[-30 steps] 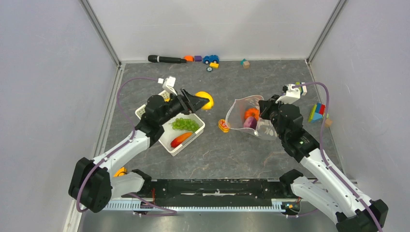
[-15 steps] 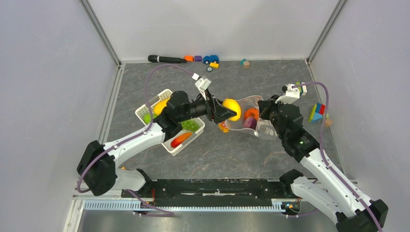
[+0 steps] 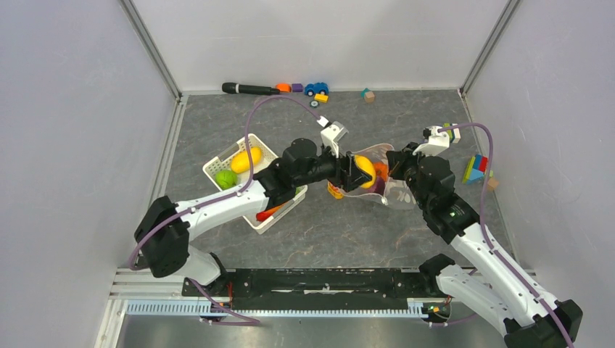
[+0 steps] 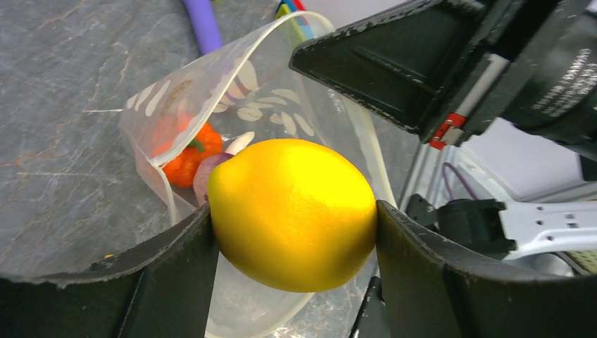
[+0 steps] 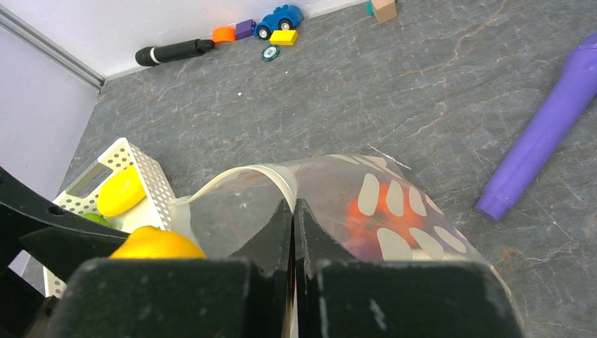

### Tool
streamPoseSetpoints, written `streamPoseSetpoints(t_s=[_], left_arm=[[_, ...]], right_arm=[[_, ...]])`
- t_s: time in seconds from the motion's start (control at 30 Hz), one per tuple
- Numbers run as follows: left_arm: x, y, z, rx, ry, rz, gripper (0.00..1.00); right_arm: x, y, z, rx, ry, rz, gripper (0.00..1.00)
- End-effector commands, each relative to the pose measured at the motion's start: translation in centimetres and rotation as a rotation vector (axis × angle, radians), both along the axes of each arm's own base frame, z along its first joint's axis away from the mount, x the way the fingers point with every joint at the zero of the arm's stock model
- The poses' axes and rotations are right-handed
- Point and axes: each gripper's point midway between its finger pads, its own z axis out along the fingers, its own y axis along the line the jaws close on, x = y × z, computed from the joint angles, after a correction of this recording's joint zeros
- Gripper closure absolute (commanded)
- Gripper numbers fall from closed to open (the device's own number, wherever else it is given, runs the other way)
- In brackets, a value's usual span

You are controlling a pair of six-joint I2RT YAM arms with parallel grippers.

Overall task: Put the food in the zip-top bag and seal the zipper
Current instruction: Place the fake fruit in the zipper food storage bag.

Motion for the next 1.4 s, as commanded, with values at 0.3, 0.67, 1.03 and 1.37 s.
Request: streamPoseSetpoints(t_s=[0.3, 0.67, 1.03, 1.37], left_arm=[[3.4, -1.1, -1.1, 0.169, -0.089, 0.208, 0.5], [3.3, -1.6, -1.8, 0.205, -0.088, 0.226, 0.06], [3.1, -1.4, -1.6, 0.211, -0.081, 0.231, 0.0], [1.7, -0.6, 0.1, 0.174, -0.086, 0.195, 0.0]], right_arm=[[-0.2, 0.2, 2.2, 0.044, -0.063, 0.011, 1.0], [-0.4, 0.0, 2.4, 0.049, -0.072, 0.005, 1.0], [-0.6, 0.0, 2.7, 0.054, -0.08, 0.014, 1.0], [-0.3, -0.2, 2.3, 0.045, -0.069, -0.009, 1.0]])
